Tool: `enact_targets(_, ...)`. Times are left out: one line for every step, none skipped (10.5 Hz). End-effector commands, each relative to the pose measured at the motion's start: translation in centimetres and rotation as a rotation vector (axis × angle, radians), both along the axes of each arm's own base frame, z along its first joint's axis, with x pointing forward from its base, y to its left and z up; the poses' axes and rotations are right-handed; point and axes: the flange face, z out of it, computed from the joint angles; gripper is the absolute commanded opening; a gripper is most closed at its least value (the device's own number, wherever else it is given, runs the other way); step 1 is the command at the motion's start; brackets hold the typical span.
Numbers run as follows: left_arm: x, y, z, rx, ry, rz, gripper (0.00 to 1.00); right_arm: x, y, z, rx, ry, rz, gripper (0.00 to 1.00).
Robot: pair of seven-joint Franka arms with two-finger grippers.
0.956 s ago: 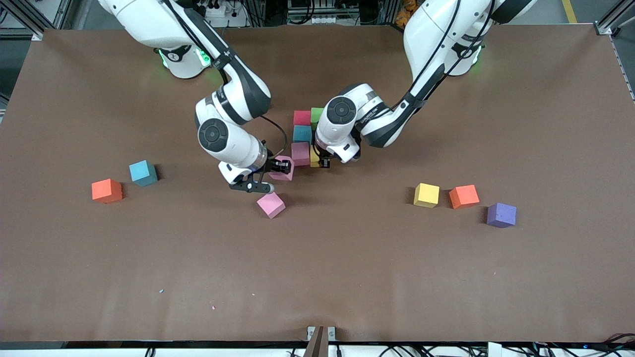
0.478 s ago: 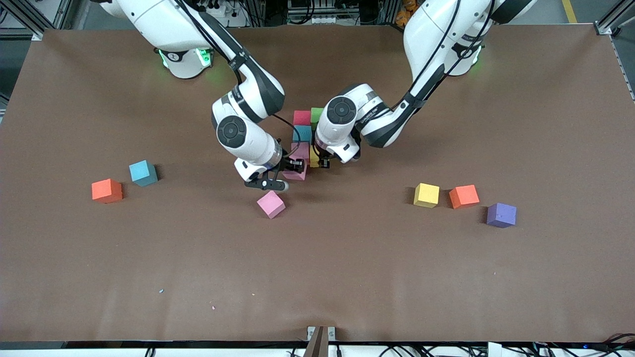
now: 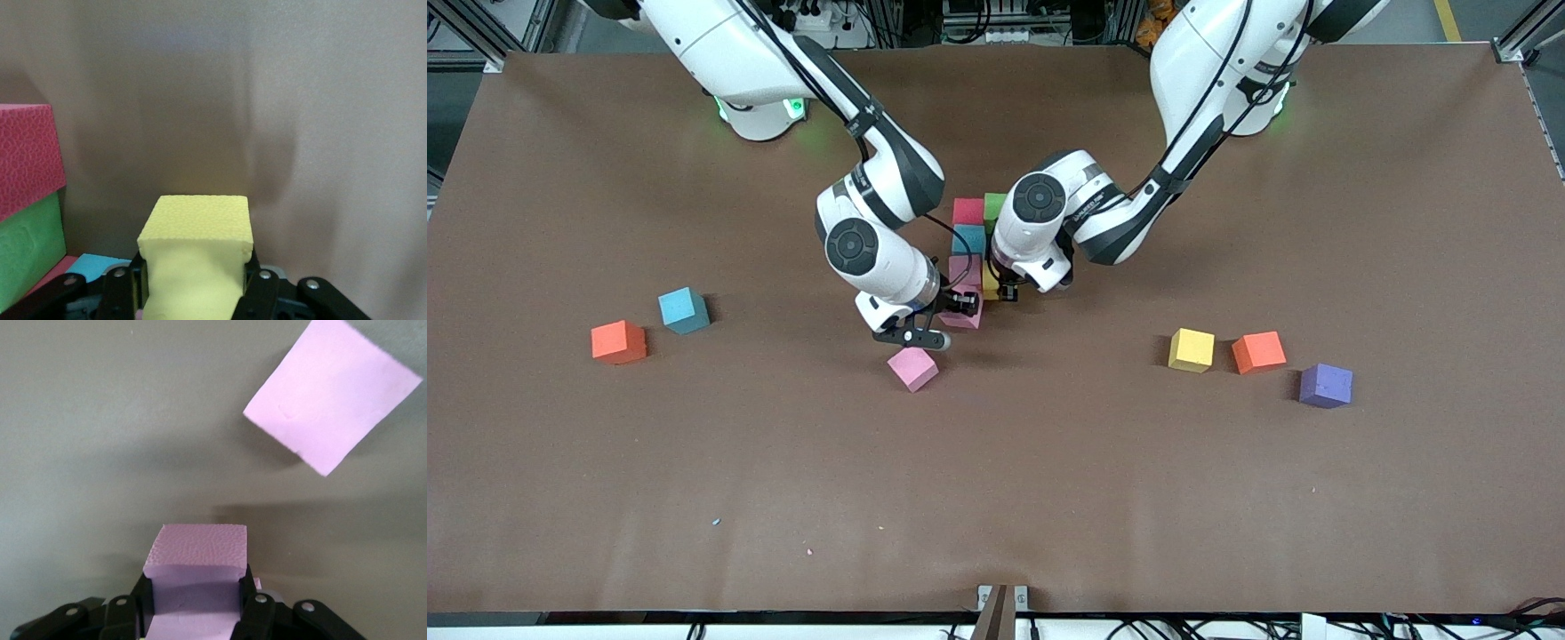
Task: Arrange 11 blocks into digit 3
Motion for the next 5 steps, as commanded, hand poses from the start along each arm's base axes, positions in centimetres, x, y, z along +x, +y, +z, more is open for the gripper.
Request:
enact_targets(0.3, -0.2, -0.4, -0.005, -0.014, 0.004, 0.89, 0.9, 0.6, -0.1, -0.004, -0.05, 0.008, 0.06)
enact_targets(0.3, -0.2, -0.3, -0.003, -0.018, -0.004, 1.0, 0.9, 0.7, -1.0, -0.026, -0.077, 0.034, 0.06)
enact_targets(-0.5, -0.9, -0.2, -0.004, -0.02, -0.023, 1.0, 0.6, 1.4, -1.6, -0.025, -0.095, 0.045, 0.06)
enact_targets(-0.3, -0.8, -0.1, -0.004, -0.023, -0.017, 1.0, 0.4, 1.6, -1.5, -0.023, -0.101, 0.05, 0.06)
enact_targets(-0.2, -0.6, 0.1, -0.001, -0.023, -0.014, 1.0, 0.2, 1.7, -2.1, -0.033, -0.098, 0.061, 0.06)
